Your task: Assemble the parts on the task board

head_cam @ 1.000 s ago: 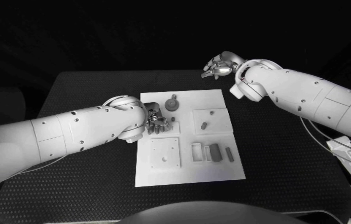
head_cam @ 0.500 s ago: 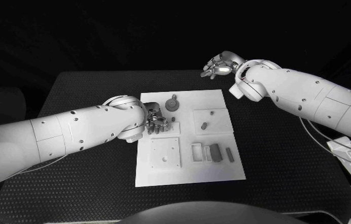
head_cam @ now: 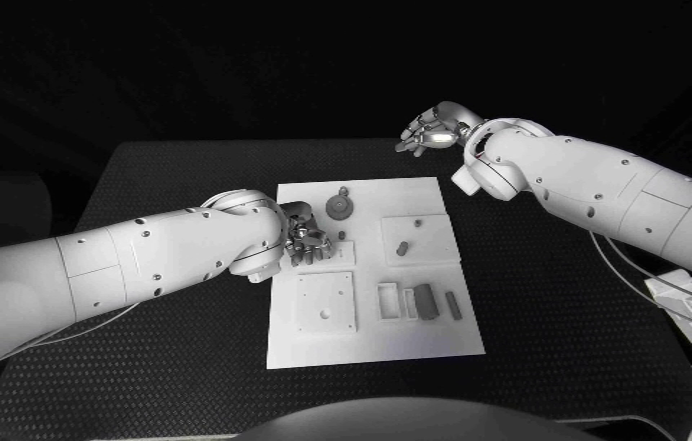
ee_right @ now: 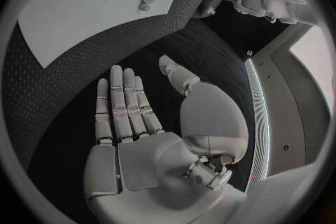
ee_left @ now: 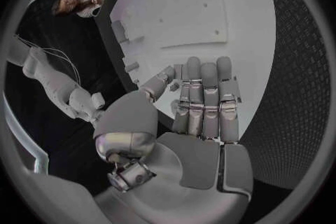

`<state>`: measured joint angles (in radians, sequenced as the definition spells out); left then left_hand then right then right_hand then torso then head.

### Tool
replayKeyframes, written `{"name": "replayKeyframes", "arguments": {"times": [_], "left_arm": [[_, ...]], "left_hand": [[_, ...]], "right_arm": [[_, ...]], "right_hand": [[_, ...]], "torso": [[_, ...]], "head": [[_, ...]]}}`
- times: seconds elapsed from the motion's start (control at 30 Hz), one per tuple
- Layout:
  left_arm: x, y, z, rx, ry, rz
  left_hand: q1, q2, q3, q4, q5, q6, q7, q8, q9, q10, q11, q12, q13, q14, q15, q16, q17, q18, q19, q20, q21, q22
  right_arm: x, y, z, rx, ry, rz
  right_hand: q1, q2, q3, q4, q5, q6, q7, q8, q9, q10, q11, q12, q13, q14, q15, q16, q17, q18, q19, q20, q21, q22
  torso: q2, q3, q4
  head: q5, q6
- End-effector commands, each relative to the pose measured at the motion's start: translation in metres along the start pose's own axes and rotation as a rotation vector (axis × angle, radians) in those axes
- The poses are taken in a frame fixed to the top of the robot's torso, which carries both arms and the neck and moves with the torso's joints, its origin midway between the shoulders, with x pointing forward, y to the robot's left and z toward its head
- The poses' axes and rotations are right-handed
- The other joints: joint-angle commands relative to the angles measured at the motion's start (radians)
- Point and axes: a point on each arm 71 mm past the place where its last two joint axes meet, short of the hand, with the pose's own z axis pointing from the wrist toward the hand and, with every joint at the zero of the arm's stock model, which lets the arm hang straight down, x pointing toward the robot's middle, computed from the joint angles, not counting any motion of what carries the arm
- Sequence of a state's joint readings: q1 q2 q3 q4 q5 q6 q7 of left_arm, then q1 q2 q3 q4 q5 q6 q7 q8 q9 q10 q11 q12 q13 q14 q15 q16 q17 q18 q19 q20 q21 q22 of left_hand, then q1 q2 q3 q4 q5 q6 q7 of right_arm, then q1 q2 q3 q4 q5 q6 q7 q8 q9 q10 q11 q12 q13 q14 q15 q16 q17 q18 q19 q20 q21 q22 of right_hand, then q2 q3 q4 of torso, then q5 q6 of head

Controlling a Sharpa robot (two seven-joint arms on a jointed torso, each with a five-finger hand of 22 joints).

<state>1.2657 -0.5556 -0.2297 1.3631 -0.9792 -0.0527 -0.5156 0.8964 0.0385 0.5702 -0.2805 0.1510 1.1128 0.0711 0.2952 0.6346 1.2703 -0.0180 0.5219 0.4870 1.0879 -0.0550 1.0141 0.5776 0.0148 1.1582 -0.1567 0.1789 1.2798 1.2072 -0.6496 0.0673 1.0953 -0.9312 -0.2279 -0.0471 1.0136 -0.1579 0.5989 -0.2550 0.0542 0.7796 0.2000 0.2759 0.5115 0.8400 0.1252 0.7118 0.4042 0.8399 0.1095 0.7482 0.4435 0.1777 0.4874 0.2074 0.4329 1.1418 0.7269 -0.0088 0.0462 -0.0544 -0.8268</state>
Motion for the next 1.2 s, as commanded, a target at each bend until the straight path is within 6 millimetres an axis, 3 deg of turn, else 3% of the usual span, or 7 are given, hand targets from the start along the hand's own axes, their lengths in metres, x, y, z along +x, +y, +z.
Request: {"name": "replayKeyframes", "arguments": {"times": [0.03,0.27,0.8,1.2], "left_arm": [[0.003,-0.001,0.001,0.013,0.013,-0.056],[0.002,-0.001,-0.001,0.020,-0.005,-0.062],[-0.011,-0.002,-0.004,0.012,0.035,-0.080],[-0.028,-0.002,-0.002,-0.047,0.235,-0.115]], "left_hand": [[0.020,0.029,0.002,-0.007,0.018,0.008,0.000,0.008,0.003,0.006,0.000,-0.005,0.002,0.007,-0.002,-0.006,0.002,-0.007,0.005,0.002,-0.004,0.003],[0.015,0.031,-0.002,-0.008,0.068,0.017,-0.005,0.015,0.011,0.017,-0.004,-0.002,0.009,0.015,-0.004,0.000,0.008,-0.006,0.013,0.000,-0.003,0.012],[0.029,0.024,0.002,-0.010,0.072,0.021,-0.008,0.018,0.014,0.022,-0.007,-0.002,0.013,0.019,-0.008,0.004,0.011,-0.005,0.018,-0.003,-0.001,0.023],[0.042,0.021,0.005,-0.011,0.059,0.018,-0.007,0.017,0.016,0.022,-0.006,-0.006,0.014,0.016,-0.007,0.004,0.013,-0.006,0.015,-0.003,-0.002,0.031]], "right_arm": [[0.002,0.001,0.000,-0.013,0.019,0.004],[0.002,0.001,0.001,-0.010,0.019,0.004],[0.004,0.001,0.001,-0.011,0.022,0.002],[0.007,0.002,0.003,-0.011,0.027,0.009]], "right_hand": [[0.005,0.008,-0.005,0.001,-0.004,-0.010,0.010,0.005,-0.002,0.007,0.000,-0.007,-0.002,0.001,0.005,-0.006,0.000,-0.015,-0.008,0.002,-0.004,0.000],[0.005,0.007,-0.006,0.003,-0.004,-0.013,0.010,0.005,-0.003,0.006,0.001,-0.007,-0.008,-0.001,0.007,-0.013,0.002,-0.017,-0.012,0.003,-0.009,0.001],[0.005,0.007,-0.008,0.004,-0.004,-0.015,0.011,0.005,-0.004,0.005,0.002,-0.007,-0.014,-0.003,0.009,-0.020,0.004,-0.018,-0.017,0.003,-0.015,0.002],[0.005,0.008,-0.008,0.005,-0.004,-0.016,0.011,0.005,-0.005,0.005,0.002,-0.007,-0.016,-0.003,0.009,-0.022,0.005,-0.019,-0.018,0.003,-0.016,0.003]], "torso": [[0.000,0.0005,0.0005],[0.000,-0.0003,0.0006],[0.000,0.0003,-0.0001],[0.000,0.0015,-0.0002]], "head": [[0.000,0.000],[0.000,0.000],[0.003,0.001],[0.007,0.001]]}}
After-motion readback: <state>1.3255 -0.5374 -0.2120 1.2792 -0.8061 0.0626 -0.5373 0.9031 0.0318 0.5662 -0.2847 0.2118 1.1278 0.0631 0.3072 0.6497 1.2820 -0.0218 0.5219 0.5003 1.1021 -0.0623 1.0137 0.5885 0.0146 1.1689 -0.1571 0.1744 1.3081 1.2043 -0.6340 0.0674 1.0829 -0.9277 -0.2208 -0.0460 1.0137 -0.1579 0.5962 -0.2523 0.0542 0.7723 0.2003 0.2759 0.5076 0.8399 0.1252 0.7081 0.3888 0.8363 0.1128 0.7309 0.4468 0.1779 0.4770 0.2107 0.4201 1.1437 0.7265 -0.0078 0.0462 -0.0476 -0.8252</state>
